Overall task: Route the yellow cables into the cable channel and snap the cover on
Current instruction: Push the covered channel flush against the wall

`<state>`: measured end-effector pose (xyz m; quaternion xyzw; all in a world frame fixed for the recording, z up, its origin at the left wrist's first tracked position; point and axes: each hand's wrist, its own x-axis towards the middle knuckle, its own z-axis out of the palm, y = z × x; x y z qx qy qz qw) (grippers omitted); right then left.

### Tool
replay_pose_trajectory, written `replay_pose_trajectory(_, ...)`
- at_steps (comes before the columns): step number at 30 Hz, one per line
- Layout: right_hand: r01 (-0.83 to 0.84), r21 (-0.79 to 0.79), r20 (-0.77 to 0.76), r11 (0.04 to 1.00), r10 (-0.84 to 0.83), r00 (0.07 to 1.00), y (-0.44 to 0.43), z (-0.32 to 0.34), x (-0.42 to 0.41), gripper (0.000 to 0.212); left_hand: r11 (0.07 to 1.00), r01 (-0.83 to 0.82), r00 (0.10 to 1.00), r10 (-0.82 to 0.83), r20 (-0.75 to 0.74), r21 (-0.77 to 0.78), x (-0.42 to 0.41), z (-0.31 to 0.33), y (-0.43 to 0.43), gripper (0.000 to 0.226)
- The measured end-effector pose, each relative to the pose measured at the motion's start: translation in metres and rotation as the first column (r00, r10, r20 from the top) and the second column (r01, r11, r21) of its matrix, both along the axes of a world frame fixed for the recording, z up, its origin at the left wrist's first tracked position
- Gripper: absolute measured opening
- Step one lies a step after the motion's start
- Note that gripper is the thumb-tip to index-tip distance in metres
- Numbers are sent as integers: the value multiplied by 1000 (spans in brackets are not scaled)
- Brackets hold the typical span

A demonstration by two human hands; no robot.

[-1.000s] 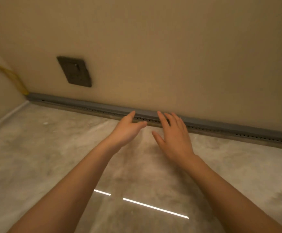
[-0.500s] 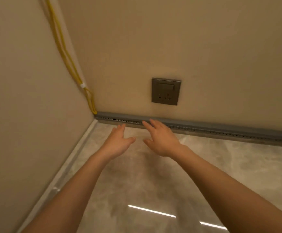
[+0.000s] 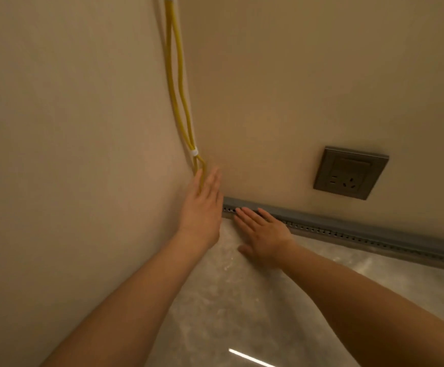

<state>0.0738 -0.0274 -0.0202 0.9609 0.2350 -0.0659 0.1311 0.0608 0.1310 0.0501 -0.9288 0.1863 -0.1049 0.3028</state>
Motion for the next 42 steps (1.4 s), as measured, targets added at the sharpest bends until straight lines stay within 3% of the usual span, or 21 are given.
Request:
replay_pose_trajectory(4,3,58,-16,998,-3,1000,1,0,1,68,960,12,996,-37,84,281,26,33,6,58)
replay_pose_trajectory(9,68,59,-193,996,-56,980,14,29,7,67,914,-113,993,118,13,390,41,36,15,58)
replay_pose_trajectory(12,177,262,-361,949,-74,930,28,55,16,66,870,-157,987,148,55,468,43,27,18,64)
replay_pose_trajectory(14,245,491,-401,836,-33,915,36,73,24,63,842,-159,987,151,57,516,44,22,20,67)
replay_pose_trajectory(17,207,701,-213,682,-77,974,43,101,36,51,855,-141,988,155,14,499,46,19,21,68)
replay_pose_trajectory(18,173,794,-122,582,-126,984,46,111,38,46,866,-135,988,154,1,482,47,20,21,68)
replay_pose_trajectory(20,55,961,-3,273,-186,983,55,136,41,39,876,-126,988,152,-17,466,47,20,21,69)
replay_pose_trajectory(22,14,1000,-15,-9,-182,983,67,163,45,32,881,-120,988,152,-34,457,48,21,20,67)
replay_pose_trajectory(24,61,992,-78,-109,-158,984,80,186,51,19,898,-106,985,154,-80,427,49,23,18,64)
replay_pose_trajectory(26,169,984,-173,-49,-99,980,92,202,57,16,924,-83,980,143,-136,374,49,27,17,60)
replay_pose_trajectory(28,239,965,-233,105,-66,970,102,209,61,21,968,-80,980,120,-159,238,49,32,18,53)
replay_pose_trajectory(30,234,948,-215,216,-108,971,108,210,62,25,989,-43,984,66,-165,141,48,38,22,47)
replay_pose_trajectory(33,152,922,-83,355,-202,976,108,206,62,35,986,99,977,-71,-202,131,49,50,24,44)
replay_pose_trajectory(36,90,931,6,353,-262,965,97,200,67,33,985,136,974,-153,-169,-107,48,66,27,31)
replay_pose_trajectory(39,73,942,53,327,-360,931,89,199,76,29,904,148,989,-131,70,-401,43,93,26,23)
replay_pose_trajectory(42,45,940,85,337,-363,928,90,195,76,27,859,328,919,-194,342,-393,41,125,24,12)
